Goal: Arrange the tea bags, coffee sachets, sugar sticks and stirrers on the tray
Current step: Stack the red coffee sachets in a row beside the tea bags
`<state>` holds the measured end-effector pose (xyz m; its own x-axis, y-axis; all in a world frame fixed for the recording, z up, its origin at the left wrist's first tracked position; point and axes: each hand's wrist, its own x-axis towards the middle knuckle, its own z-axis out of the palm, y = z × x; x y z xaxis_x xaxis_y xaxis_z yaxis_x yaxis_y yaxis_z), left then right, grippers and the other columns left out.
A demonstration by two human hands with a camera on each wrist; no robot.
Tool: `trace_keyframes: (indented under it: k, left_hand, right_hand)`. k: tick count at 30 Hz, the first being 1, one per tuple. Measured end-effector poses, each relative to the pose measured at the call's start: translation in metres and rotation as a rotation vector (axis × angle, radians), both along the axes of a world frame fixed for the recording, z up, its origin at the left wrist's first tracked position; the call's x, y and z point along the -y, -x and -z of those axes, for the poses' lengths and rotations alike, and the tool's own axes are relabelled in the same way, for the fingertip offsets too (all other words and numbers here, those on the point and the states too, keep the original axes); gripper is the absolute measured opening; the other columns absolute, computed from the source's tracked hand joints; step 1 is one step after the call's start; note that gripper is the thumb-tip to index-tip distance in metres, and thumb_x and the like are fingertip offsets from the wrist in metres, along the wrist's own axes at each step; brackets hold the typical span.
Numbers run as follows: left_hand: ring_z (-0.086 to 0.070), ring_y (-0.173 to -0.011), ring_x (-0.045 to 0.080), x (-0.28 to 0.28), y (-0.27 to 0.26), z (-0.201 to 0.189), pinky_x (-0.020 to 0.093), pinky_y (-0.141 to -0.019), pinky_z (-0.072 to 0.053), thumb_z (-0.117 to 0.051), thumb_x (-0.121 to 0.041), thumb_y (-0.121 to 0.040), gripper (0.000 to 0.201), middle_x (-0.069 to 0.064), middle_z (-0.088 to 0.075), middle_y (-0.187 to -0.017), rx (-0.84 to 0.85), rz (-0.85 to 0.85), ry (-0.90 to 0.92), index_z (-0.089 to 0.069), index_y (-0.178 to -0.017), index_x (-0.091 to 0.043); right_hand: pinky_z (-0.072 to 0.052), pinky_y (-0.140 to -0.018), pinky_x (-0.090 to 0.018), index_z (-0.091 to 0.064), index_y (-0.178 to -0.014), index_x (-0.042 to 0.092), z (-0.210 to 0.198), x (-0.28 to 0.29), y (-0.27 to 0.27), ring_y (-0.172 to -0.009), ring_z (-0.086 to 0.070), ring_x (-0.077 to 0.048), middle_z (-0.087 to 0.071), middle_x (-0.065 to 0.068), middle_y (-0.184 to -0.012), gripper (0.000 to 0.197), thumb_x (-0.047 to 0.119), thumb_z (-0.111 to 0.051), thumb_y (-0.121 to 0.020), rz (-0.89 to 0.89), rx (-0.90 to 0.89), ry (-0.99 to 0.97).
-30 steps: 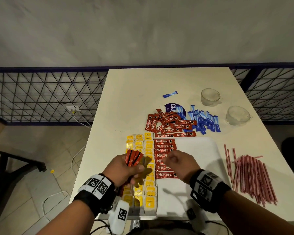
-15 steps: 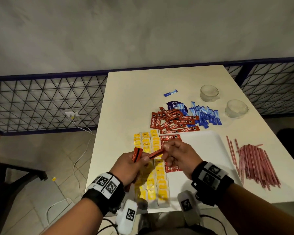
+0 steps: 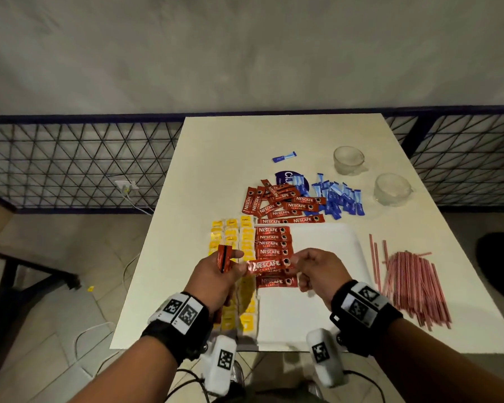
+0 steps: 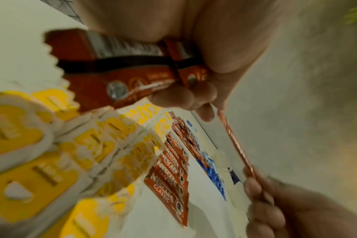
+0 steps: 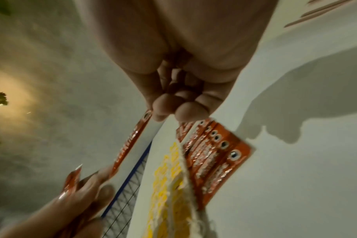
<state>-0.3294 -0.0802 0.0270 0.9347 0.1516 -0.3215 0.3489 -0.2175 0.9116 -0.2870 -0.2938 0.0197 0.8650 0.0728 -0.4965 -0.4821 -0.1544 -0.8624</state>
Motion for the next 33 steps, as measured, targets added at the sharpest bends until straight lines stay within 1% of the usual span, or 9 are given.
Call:
trace_keyframes:
  k: [2, 3, 7, 11, 14, 16, 20, 25, 33]
  left_hand:
    - [-0.041, -0.037, 0.016, 0.001, 0.004, 0.002, 0.025, -0.038, -0.040, -0.067, -0.019, -0.089, 0.016, 0.019, -0.067, -0.072, -0.018, -0.046, 0.003, -0.063, -0.104, -0.019]
    - [-0.040, -0.037, 0.017, -0.001, 0.006, 0.003, 0.025, -0.038, -0.039, -0.068, -0.019, -0.089, 0.016, 0.021, -0.067, -0.075, -0.029, -0.067, 0.001, -0.063, -0.104, -0.018]
    - [-0.040, -0.040, 0.017, -0.013, 0.016, 0.004, 0.026, -0.040, -0.040, -0.066, -0.016, -0.090, 0.015, 0.012, -0.070, -0.077, -0.070, -0.113, -0.003, -0.063, -0.105, -0.017]
    - [-0.043, -0.043, 0.019, -0.021, 0.020, 0.005, 0.029, -0.044, -0.041, -0.068, -0.018, -0.088, 0.015, 0.012, -0.072, -0.079, -0.084, -0.116, -0.021, -0.063, -0.102, -0.019]
    - [-0.042, -0.043, 0.019, -0.026, 0.022, 0.004, 0.028, -0.044, -0.041, -0.068, -0.018, -0.088, 0.014, 0.015, -0.072, -0.079, -0.082, -0.120, -0.017, -0.063, -0.102, -0.018]
    - [-0.042, -0.042, 0.019, -0.029, 0.024, 0.002, 0.027, -0.043, -0.040, -0.068, -0.018, -0.088, 0.015, 0.018, -0.071, -0.081, -0.082, -0.122, -0.010, -0.063, -0.102, -0.017]
    - [-0.043, -0.042, 0.018, -0.036, 0.026, 0.004, 0.027, -0.042, -0.040, -0.069, -0.019, -0.087, 0.016, 0.011, -0.072, -0.078, -0.088, -0.124, -0.014, -0.063, -0.102, -0.018]
    - [-0.046, -0.043, 0.019, -0.044, 0.027, 0.010, 0.029, -0.045, -0.042, -0.067, -0.017, -0.089, 0.014, 0.009, -0.073, -0.080, -0.098, -0.107, -0.041, -0.064, -0.103, -0.019]
    - [-0.050, -0.044, 0.018, -0.046, 0.027, 0.009, 0.031, -0.046, -0.046, -0.065, -0.019, -0.090, 0.013, 0.009, -0.073, -0.081, -0.082, -0.053, -0.108, -0.063, -0.102, -0.022]
  right_hand:
    - [-0.042, -0.047, -0.026, -0.063, -0.087, 0.001, 0.012, 0.019, 0.000, -0.045, -0.046, -0.017, -0.067, -0.010, -0.070, 0.010, 0.009, -0.059, -0.092, 0.022, -0.049, 0.060]
    - [-0.042, -0.047, -0.026, -0.063, -0.086, 0.001, 0.019, 0.027, 0.001, -0.045, -0.045, -0.017, -0.067, -0.008, -0.068, 0.010, 0.008, -0.058, -0.092, 0.012, -0.084, 0.090]
    - [-0.033, -0.045, -0.022, -0.063, -0.082, 0.000, 0.045, 0.040, 0.010, -0.042, -0.038, -0.016, -0.059, -0.014, -0.065, 0.011, -0.006, -0.054, -0.087, -0.056, -0.260, 0.143]
    - [-0.035, -0.046, -0.024, -0.065, -0.077, 0.003, 0.061, 0.030, 0.014, -0.042, -0.041, -0.018, -0.060, -0.015, -0.067, 0.013, -0.009, -0.058, -0.078, -0.111, -0.323, 0.230]
    - [-0.041, -0.049, -0.026, -0.066, -0.076, 0.007, 0.068, 0.021, 0.011, -0.044, -0.046, -0.020, -0.064, -0.012, -0.063, 0.008, -0.001, -0.066, -0.074, -0.103, -0.320, 0.328]
    - [-0.044, -0.053, -0.028, -0.067, -0.072, 0.011, 0.069, 0.015, 0.009, -0.048, -0.049, -0.021, -0.062, -0.006, -0.058, 0.003, 0.012, -0.069, -0.074, -0.113, -0.296, 0.412]
    - [-0.056, -0.073, -0.036, -0.063, -0.069, 0.020, 0.070, 0.010, 0.007, -0.066, -0.059, -0.023, -0.064, -0.001, -0.067, 0.022, 0.038, -0.069, -0.079, -0.213, -0.235, 0.580]
    - [-0.057, -0.081, -0.034, -0.067, -0.079, 0.018, 0.069, 0.005, 0.003, -0.085, -0.070, -0.024, -0.071, -0.002, -0.084, 0.025, 0.043, -0.063, -0.083, -0.335, -0.228, 0.739]
    - [-0.057, -0.081, -0.033, -0.068, -0.077, 0.016, 0.072, 0.002, -0.001, -0.080, -0.070, -0.021, -0.072, -0.002, -0.082, 0.038, 0.051, -0.057, -0.085, -0.414, -0.240, 0.848]
